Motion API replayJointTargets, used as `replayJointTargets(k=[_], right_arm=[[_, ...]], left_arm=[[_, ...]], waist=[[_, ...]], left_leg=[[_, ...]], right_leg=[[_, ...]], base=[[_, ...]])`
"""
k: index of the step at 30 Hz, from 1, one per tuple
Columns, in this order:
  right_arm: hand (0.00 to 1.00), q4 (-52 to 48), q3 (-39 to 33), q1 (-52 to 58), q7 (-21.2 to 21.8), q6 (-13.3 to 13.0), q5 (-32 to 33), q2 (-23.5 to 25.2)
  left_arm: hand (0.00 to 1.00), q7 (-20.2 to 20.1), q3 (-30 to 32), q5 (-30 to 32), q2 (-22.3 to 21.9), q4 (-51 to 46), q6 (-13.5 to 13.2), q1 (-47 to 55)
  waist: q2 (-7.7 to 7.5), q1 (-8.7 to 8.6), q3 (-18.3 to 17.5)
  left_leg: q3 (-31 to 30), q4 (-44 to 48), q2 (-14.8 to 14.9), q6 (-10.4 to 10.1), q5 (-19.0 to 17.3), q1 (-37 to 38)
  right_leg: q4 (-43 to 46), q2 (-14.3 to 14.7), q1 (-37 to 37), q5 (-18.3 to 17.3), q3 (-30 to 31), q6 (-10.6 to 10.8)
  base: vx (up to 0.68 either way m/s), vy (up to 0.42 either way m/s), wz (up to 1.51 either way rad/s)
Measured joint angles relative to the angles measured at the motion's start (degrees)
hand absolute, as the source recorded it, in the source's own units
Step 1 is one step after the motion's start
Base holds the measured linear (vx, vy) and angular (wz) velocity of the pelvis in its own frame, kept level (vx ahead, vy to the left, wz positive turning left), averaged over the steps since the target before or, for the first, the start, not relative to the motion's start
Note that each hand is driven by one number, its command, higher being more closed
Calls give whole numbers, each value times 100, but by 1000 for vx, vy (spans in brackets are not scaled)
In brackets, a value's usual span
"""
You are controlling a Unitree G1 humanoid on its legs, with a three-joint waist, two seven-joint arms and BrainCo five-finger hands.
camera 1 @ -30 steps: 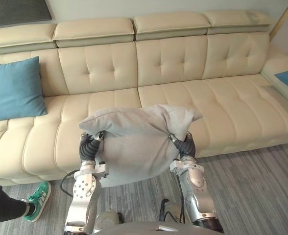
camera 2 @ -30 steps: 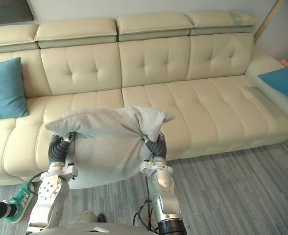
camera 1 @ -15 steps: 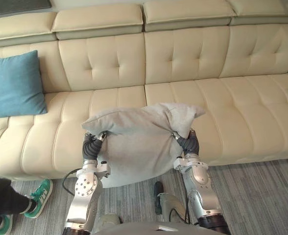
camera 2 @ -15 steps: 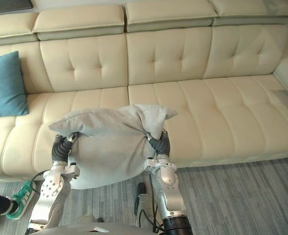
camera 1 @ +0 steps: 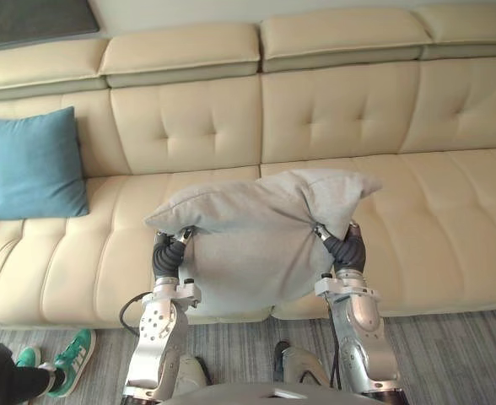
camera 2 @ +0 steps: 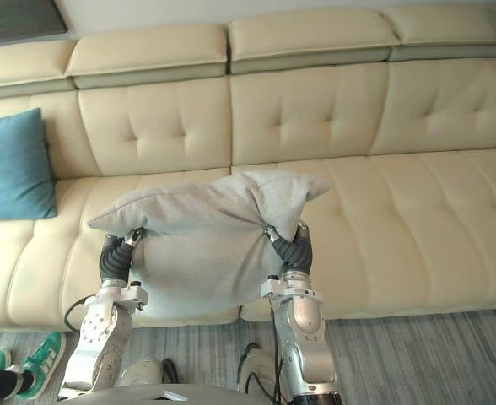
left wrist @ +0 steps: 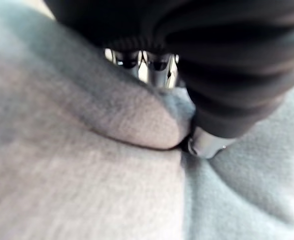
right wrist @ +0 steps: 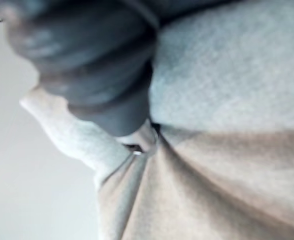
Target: Pick up cushions and gather them together orderly.
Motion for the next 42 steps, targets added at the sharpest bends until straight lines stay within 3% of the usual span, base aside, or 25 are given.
replayJointTargets(k=[4, 8, 16, 20, 25, 30, 37, 42], right_arm=[[100, 254, -15, -21, 22, 60, -3, 181], [100, 499, -94, -199, 43, 59, -90, 171], [100, 1127, -63, -742, 39, 76, -301, 163], [100, 1413, 168, -1578, -111, 83, -357, 157], [100, 2049, 431, -3476, -760, 69, -905, 136], [100, 2259, 458, -5001, -1639, 69, -1445, 47], [100, 2245, -139, -5904, -2287, 79, -1477, 215], [100, 2212, -859, -7305, -2731, 85, -1474, 212]], left_arm=[[100, -1, -10, 1, 98, 6, -5, 129], [100, -133, -53, -1, 225, 145, -5, 178], [100, -83, 94, 15, 246, 516, 50, 23], [100, 295, 394, 291, 379, 521, 70, -576], [100, 1076, 570, 475, 1031, 1445, -12, -2311], [100, 1848, 618, 471, 1425, 2040, 8, -4012], [100, 2138, 738, 463, 1570, 2395, 36, -5993], [100, 2092, 770, 295, 1775, 2998, 84, -7951]], waist=[[-22, 16, -36], [-112, -120, -174], [-156, -133, -199], [-156, -98, -199], [-159, -22, -171], [-173, 72, 285], [-139, 221, 633], [-106, 188, 871]], left_leg=[[115, -664, -203, -46, 129, 389], [335, -974, -370, -16, 190, 534], [328, -956, -428, 22, 149, 639], [311, -859, -415, 24, 139, 594], [137, -508, -406, 98, 216, -233], [-37, -174, -343, 167, 332, -1199], [-142, -317, -327, 115, 699, -2018], [-291, -738, -358, 62, 1238, -2980]], right_leg=[[-1010, 92, 414, 644, 236, 162], [-1974, 113, 704, 1252, 521, 219], [-2320, 121, 881, 1499, 703, 208], [-2370, 130, 892, 1546, 736, 147], [-2537, 101, 380, 1973, 671, 114], [-2461, 97, -346, 2158, 593, 74], [-2036, 87, -1343, 2148, 461, 70], [-1883, 26, -2412, 2243, 193, 11]], base=[[-8, 122, -30], [-9, 76, -36], [-51, 0, -13], [-97, -28, -2], [-137, -25, 13], [-197, -15, 17], [-86, -55, 15], [-50, -61, 28]])
